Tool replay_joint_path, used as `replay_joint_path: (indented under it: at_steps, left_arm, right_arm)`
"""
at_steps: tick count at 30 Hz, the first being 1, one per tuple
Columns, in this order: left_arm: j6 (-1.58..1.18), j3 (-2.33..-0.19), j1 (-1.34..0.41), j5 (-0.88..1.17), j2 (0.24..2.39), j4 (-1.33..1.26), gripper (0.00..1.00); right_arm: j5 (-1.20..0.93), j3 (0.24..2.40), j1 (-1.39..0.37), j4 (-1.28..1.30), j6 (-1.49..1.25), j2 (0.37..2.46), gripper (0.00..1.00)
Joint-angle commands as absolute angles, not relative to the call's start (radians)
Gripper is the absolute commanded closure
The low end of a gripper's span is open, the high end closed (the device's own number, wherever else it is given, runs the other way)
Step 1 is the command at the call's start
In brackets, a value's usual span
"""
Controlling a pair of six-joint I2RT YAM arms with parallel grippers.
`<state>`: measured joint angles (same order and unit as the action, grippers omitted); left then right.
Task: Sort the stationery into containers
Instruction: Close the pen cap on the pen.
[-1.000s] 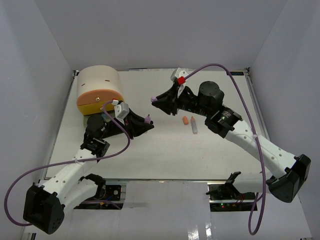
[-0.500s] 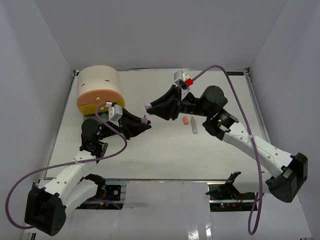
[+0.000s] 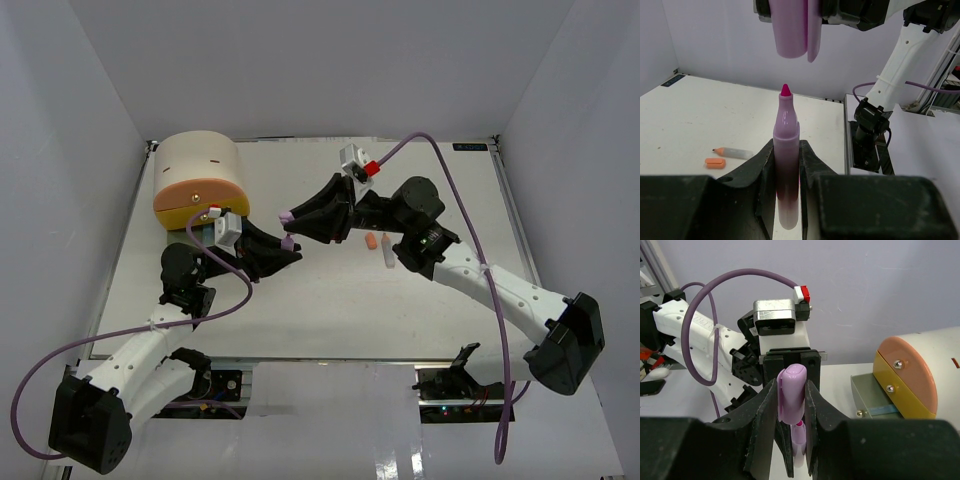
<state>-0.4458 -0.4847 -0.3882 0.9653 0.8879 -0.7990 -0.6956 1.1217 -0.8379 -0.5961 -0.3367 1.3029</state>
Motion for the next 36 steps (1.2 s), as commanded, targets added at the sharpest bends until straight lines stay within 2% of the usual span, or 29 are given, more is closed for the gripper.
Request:
replay_joint_path:
  at_steps: [1, 17, 36]
  left_arm:
    - [-0.453, -0.48, -0.382, 0.977, 0.87, -0.844, 0.95]
    - [-0.483, -0.459, -0.365, 0.968, 0.865, -0.925, 0.94]
    - [-0.512, -0.43, -0.362, 0.969, 0.857, -1.0, 0.94]
  right_arm:
    - [-0.704, 1.126, -0.851, -0.69, -0.347, 1.316, 0.85]
    - [-0.693, 1.069, -0.871, -0.765, -0.367, 1.33, 0.85]
    - [-0.68, 1.009, -0.897, -0.897, -0.397, 1.378, 0.73]
